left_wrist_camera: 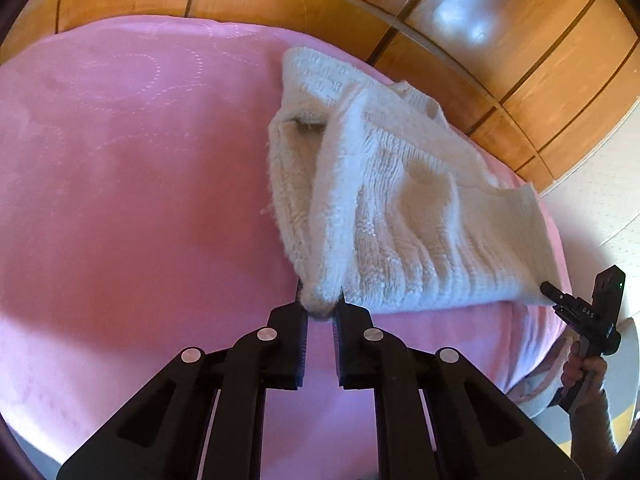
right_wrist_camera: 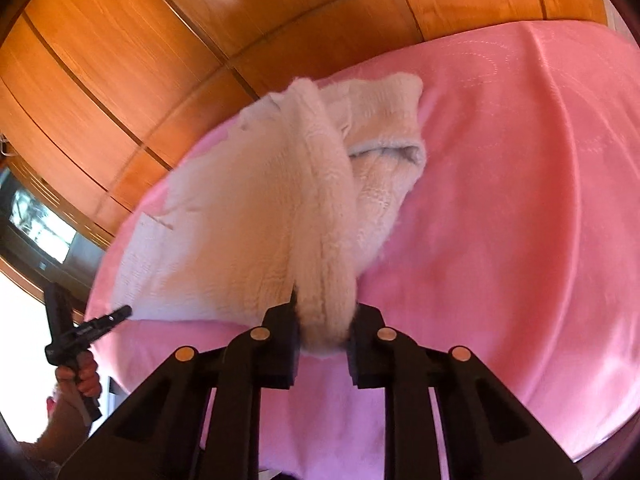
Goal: Fold small clothes
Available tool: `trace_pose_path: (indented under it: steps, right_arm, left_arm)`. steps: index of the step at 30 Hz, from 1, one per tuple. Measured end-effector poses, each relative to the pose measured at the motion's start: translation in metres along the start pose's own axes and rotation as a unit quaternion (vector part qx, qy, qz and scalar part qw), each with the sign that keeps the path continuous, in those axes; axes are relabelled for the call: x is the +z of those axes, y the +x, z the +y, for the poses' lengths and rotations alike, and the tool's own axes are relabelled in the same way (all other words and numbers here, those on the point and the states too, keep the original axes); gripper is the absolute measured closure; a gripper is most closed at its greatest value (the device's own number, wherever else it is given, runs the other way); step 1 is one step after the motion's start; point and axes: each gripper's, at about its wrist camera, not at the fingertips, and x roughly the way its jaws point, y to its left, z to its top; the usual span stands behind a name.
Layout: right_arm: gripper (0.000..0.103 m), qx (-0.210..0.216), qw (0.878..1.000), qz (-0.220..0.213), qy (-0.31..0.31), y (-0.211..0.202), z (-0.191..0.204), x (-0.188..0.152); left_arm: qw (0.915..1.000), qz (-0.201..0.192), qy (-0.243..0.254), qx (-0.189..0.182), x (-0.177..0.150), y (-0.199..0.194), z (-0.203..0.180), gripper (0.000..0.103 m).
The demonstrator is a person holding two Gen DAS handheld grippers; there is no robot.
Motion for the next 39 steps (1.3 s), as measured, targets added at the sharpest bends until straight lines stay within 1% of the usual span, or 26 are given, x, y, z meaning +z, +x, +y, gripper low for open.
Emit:
trace_pose_path:
  steps: [5,9,11,12,13,14,15,16,17,19,21,22,24,25,26,27,29,31,32,33,34,35,36,37,38,39]
  right_arm:
    - [0.087,0.021,1.000,0.000,0.016,-0.024,0.000,-0.024]
    - [0.087,0.006,0.999,0.025,0.021,-0.042,-0.010,-0.054]
    - [0.087,-0.001,0.999,0.036,0.030,-0.047,-0.018,-0.066]
    - [0.087,-0.006,0.999,0.039,0.031,-0.047,-0.020,-0.067]
    - [0.087,-0.015,0.999,0.041,0.028,-0.047,-0.020,-0.068]
    - [0.082,-0.021,0.999,0.042,0.025,-0.047,-0.019,-0.067]
    - [0.078,-0.038,0.998,0.038,0.016,-0.046,-0.016,-0.063]
    - [0.067,-0.057,0.998,0.031,0.006,-0.046,-0.012,-0.059]
    - [0.061,-0.065,0.998,0.025,-0.002,-0.045,-0.010,-0.054]
    - [0.059,-0.072,0.997,0.007,-0.028,-0.044,0.003,-0.043]
    - [0.057,-0.079,0.995,-0.005,-0.057,-0.040,0.017,-0.034]
    - [0.057,-0.082,0.994,-0.012,-0.069,-0.035,0.024,-0.028]
    - [0.057,-0.088,0.992,-0.022,-0.087,-0.024,0.035,-0.018]
    - [0.055,-0.089,0.991,-0.026,-0.094,-0.017,0.039,-0.013]
    - [0.050,-0.092,0.990,-0.030,-0.100,-0.011,0.041,-0.007]
    - [0.047,-0.101,0.989,-0.032,-0.108,-0.001,0.044,-0.002]
    - [0.038,-0.118,0.985,-0.035,-0.124,0.015,0.051,0.008]
    - [0.036,-0.141,0.979,-0.037,-0.140,0.029,0.052,0.014]
    - [0.036,-0.159,0.975,-0.035,-0.148,0.039,0.052,0.017]
    - [0.040,-0.162,0.975,-0.031,-0.149,0.044,0.050,0.017]
    - [0.068,-0.159,0.976,-0.022,-0.146,0.049,0.047,0.019]
    - [0.087,-0.161,0.976,-0.016,-0.144,0.055,0.045,0.020]
    - [0.090,-0.169,0.975,-0.020,-0.141,0.056,0.043,0.020]
    - [0.094,-0.167,0.976,-0.025,-0.137,0.056,0.042,0.020]
    - [0.095,-0.165,0.977,-0.034,-0.128,0.053,0.039,0.021]
    - [0.095,-0.165,0.978,-0.038,-0.123,0.051,0.037,0.022]
  left_arm:
    - [0.9999,0.001,-0.010,-0.012,-0.025,-0.025,0.004,0.094]
    - [0.9987,0.025,-0.034,-0.028,-0.065,-0.043,0.007,0.094]
    - [0.9983,0.040,-0.039,-0.018,-0.082,-0.046,0.008,0.094]
    - [0.9981,0.045,-0.040,-0.012,-0.084,-0.046,0.009,0.094]
    - [0.9983,0.042,-0.039,0.011,-0.086,-0.047,0.009,0.094]
    - [0.9980,0.030,-0.036,0.042,-0.083,-0.049,0.009,0.094]
    - [0.9981,0.017,-0.034,0.049,-0.079,-0.052,0.010,0.094]
    - [0.9981,-0.003,-0.035,0.052,-0.072,-0.057,0.010,0.083]
    - [0.9975,-0.025,-0.035,0.056,-0.063,-0.062,0.010,0.074]
    - [0.9971,-0.056,-0.017,0.049,-0.048,-0.069,0.002,0.074]
    - [0.9962,-0.071,0.023,0.045,-0.035,-0.065,-0.017,0.074]
    - [0.9957,-0.070,0.044,0.042,-0.029,-0.059,-0.026,0.074]
    - [0.9940,-0.054,0.090,0.029,-0.021,-0.039,-0.048,0.074]
    - [0.9931,-0.044,0.106,0.026,-0.017,-0.027,-0.055,0.074]
    - [0.9918,-0.029,0.122,0.025,-0.014,-0.011,-0.064,0.074]
    - [0.9909,-0.018,0.131,0.026,-0.015,-0.001,-0.068,0.074]
    - [0.9895,0.010,0.142,0.026,-0.015,0.025,-0.075,0.074]
    - [0.9895,0.018,0.140,0.030,-0.012,0.040,-0.075,0.074]
    - [0.9894,0.016,0.141,0.030,-0.011,0.047,-0.076,0.074]
    - [0.9891,0.010,0.145,0.027,-0.014,0.048,-0.077,0.074]
    - [0.9885,0.005,0.150,0.023,-0.013,0.049,-0.079,0.089]
    - [0.9878,0.000,0.154,0.024,-0.012,0.049,-0.081,0.100]
    - [0.9879,-0.010,0.153,0.020,-0.009,0.045,-0.081,0.100]
    - [0.9881,-0.025,0.151,0.013,-0.006,0.036,-0.081,0.101]
    - [0.9882,-0.046,0.146,0.010,-0.002,0.026,-0.079,0.101]
    - [0.9885,-0.057,0.140,0.012,0.001,0.020,-0.077,0.101]
